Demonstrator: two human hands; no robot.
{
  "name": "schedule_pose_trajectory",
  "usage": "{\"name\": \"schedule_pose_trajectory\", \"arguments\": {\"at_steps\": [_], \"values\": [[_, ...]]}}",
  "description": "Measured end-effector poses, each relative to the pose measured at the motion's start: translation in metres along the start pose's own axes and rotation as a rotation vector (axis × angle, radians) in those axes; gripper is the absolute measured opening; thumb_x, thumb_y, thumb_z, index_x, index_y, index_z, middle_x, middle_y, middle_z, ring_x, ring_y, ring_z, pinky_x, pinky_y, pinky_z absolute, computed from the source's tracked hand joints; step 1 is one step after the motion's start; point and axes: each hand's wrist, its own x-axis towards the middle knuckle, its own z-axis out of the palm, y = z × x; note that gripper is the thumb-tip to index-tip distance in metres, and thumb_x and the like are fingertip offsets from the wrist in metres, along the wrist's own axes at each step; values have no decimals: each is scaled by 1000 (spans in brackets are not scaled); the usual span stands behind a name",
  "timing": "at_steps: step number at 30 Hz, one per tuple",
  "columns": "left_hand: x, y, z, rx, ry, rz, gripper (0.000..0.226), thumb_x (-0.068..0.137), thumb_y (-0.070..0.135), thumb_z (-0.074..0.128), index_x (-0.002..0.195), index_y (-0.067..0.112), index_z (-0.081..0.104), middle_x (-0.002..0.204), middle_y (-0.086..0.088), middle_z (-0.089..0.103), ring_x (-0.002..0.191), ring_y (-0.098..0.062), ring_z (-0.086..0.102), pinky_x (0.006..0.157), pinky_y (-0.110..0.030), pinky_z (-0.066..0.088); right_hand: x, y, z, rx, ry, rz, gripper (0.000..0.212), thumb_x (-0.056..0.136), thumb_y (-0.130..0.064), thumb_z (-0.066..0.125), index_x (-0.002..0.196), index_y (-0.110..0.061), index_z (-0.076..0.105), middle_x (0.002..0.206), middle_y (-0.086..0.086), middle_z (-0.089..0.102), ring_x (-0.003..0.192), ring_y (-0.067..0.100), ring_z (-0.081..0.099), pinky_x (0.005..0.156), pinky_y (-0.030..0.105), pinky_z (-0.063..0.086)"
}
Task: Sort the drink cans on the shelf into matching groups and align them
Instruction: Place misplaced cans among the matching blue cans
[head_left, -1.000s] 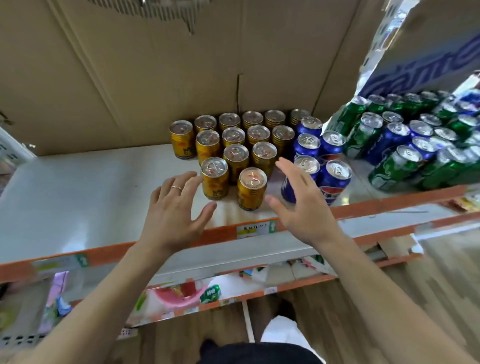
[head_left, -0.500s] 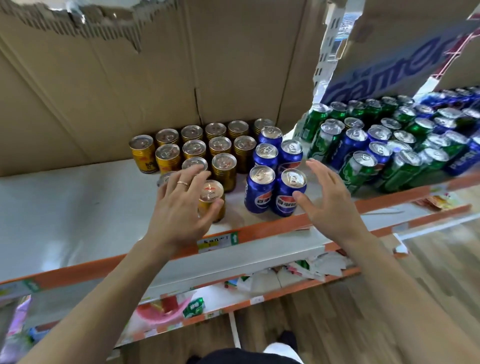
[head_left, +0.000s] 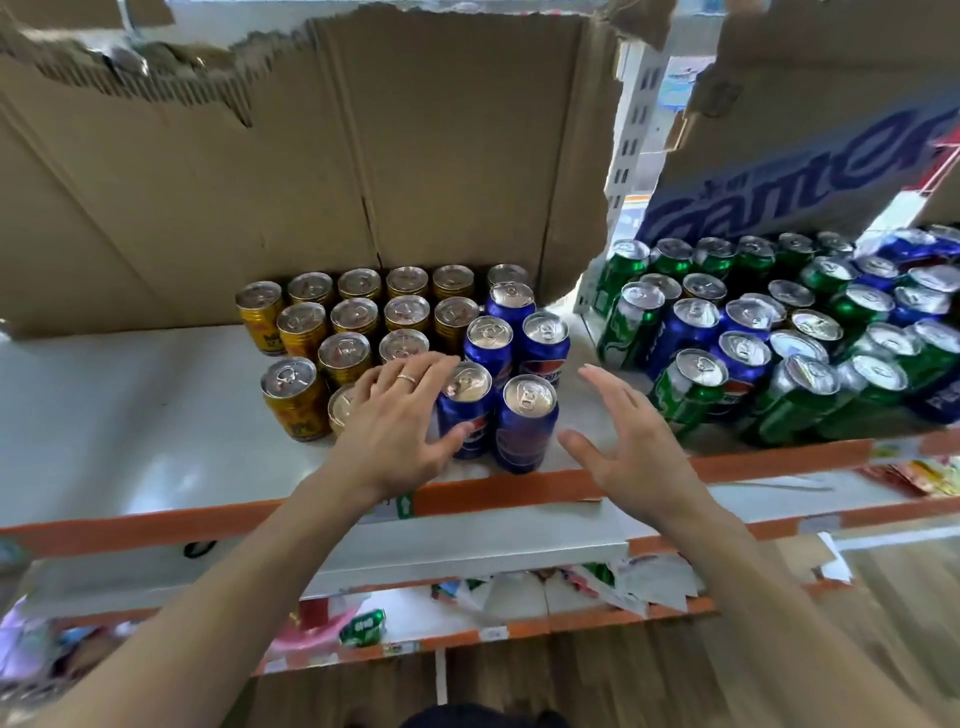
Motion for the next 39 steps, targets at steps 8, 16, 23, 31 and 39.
{"name": "schedule_pose_trajectory", "arguments": {"at_steps": [8,16,23,31,39], "values": [[10,16,23,11,50,-31,77,92,48,61,155,23,24,159,1,32,145,-20,30,120,-37,17,9,17,-2,48,-88,-44,70,91,-36,66,151,-26,32,152,-8,39,140,9,31,111,25,26],[2,14,49,-362,83,-154,80,88,32,70,153,35,22,151,1,40,136,-19,42,106,-35,43,7,20,13,139,-202,-3,76,89,-39,69,152,-29,29,150,-12,39,137,4,33,110,22,28],[1,9,52,-488,93,-123,75,90,26,69,150,36,26,148,2,40,132,-16,45,106,-25,38,21,2,36,290,-139,68,70,80,-22,81,129,-47,39,125,-28,52,114,-20,45,92,0,32],[3,0,13,-980,11,-265,83,82,17,79,146,32,30,123,19,51,120,-4,52,102,-25,48,27,9,67,519,-119,294,74,69,-12,89,129,-26,48,119,-8,65,112,7,61,94,24,47],[5,-14,-42,-1579,-129,-404,47,64,26,78,108,14,67,95,0,77,93,-16,73,83,-36,56,18,-14,26,861,156,410,82,49,-45,94,119,-17,61,106,3,75,101,19,70,92,37,52]]}}
